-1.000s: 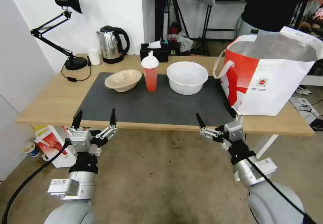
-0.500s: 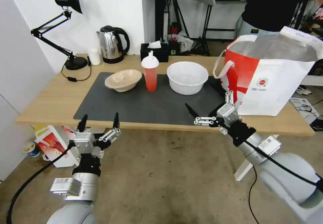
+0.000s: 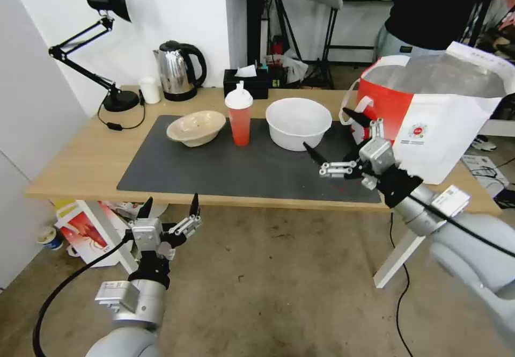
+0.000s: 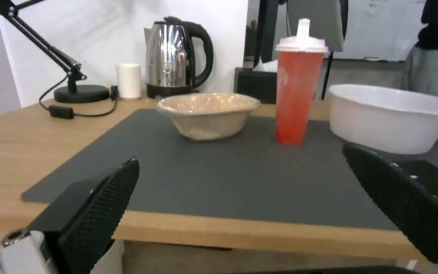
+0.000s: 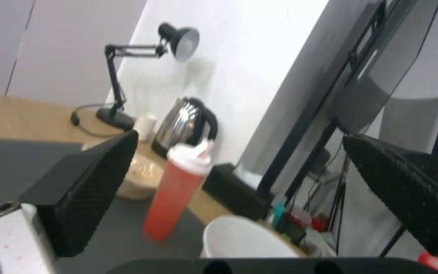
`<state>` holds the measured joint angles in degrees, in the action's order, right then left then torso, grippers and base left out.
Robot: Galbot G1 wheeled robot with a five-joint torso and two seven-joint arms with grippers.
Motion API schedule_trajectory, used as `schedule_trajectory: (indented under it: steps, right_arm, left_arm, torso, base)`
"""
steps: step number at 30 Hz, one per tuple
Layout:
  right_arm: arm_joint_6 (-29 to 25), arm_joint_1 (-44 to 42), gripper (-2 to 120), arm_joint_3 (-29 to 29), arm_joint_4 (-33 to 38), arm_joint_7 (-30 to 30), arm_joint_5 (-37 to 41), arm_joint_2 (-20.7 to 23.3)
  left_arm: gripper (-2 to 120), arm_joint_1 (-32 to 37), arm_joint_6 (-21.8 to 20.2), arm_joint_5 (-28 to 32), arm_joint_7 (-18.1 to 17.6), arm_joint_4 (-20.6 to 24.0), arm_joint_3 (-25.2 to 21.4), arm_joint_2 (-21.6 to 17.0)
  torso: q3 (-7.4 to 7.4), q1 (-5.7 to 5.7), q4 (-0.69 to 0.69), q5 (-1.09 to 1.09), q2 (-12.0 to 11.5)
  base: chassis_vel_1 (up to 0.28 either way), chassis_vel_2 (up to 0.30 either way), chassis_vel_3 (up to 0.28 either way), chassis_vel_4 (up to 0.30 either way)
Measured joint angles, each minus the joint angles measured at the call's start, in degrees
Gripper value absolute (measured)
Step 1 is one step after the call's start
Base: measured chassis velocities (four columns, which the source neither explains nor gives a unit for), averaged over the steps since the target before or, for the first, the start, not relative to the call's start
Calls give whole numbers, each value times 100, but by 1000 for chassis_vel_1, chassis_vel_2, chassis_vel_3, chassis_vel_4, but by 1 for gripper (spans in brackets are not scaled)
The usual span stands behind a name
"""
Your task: Pick up the trash from the table and place it into the takeout bag.
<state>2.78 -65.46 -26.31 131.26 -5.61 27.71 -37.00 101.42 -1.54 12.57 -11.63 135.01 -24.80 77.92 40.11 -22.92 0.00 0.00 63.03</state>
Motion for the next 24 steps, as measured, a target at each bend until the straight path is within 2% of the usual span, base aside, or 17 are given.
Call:
schedule_trajectory:
  steps: [8, 11, 13, 14, 16, 17, 18, 19, 20, 21, 22, 23, 24]
  right_arm:
    - [-9, 843, 100, 310, -218, -291, 608, 327]
    - [-4, 1496, 100, 817, -443, -527, 1073, 520]
    - [7, 1640, 100, 931, -491, -560, 1166, 556]
    - [79, 2128, 100, 1259, -660, -757, 1474, 665]
    - [457, 2759, 100, 1598, -916, -1211, 2024, 881]
    - [457, 2759, 100, 1598, -916, -1211, 2024, 881]
    - [786, 3034, 100, 1746, -1029, -1381, 2388, 995]
    - [1070, 3347, 100, 1997, -1124, -1400, 2732, 1013]
    - [1070, 3347, 100, 1997, -1124, -1400, 2732, 1013]
    - [1342, 3628, 100, 2243, -1212, -1384, 2956, 983]
    - [1647, 3931, 100, 2536, -1342, -1394, 3083, 902]
    - [1647, 3931, 100, 2536, -1342, -1394, 3083, 902]
    - [1896, 4087, 100, 2696, -1432, -1430, 3092, 831]
  left_arm:
    - [100, 4, 4, -49, 5, -41, 12, -9]
    - [100, 12, 5, -84, 4, -46, 19, -7]
    - [100, 13, 5, -95, 4, -46, 20, -7]
    - [100, 16, 14, -137, 10, -46, 23, -3]
    - [100, -42, 21, -156, 13, -87, 62, -28]
    - [100, -42, 21, -156, 13, -87, 62, -28]
    - [100, -130, 24, -155, 16, -146, 135, -86]
    - [100, -130, 38, -154, 16, -167, 149, -93]
    - [100, -130, 38, -154, 16, -167, 149, -93]
    - [100, -129, 87, -149, 18, -171, 158, -92]
    - [100, -144, 132, -147, 19, -172, 155, -77]
    - [100, -144, 132, -147, 19, -172, 155, -77]
    - [100, -166, 145, -147, 19, -172, 144, -64]
  torso:
    - [0, 0, 0, 0, 0]
    - [0, 0, 1, 1, 0]
    - [0, 0, 0, 1, 0]
    - [0, 0, 0, 1, 0]
    - [1, 0, 7, 3, 0]
    - [1, 0, 7, 3, 0]
    - [0, 0, -7, -5, -1]
    - [0, 0, -7, -3, 0]
    - [0, 0, -7, -3, 0]
    - [0, 0, -5, 4, 0]
    - [0, 1, 2, 0, 0]
    - [0, 1, 2, 0, 0]
    - [0, 0, 3, -3, 0]
  base:
    - [0, 0, 0, 0]
    - [0, 0, 0, 0]
    - [0, 0, 0, 0]
    - [0, 0, 0, 0]
    - [0, 0, 0, 0]
    - [0, 0, 0, 0]
    - [0, 0, 0, 0]
    - [0, 0, 0, 0]
    - [0, 0, 0, 0]
    - [0, 0, 0, 0]
    - [0, 0, 0, 0]
    - [0, 0, 0, 0]
    - [0, 0, 0, 0]
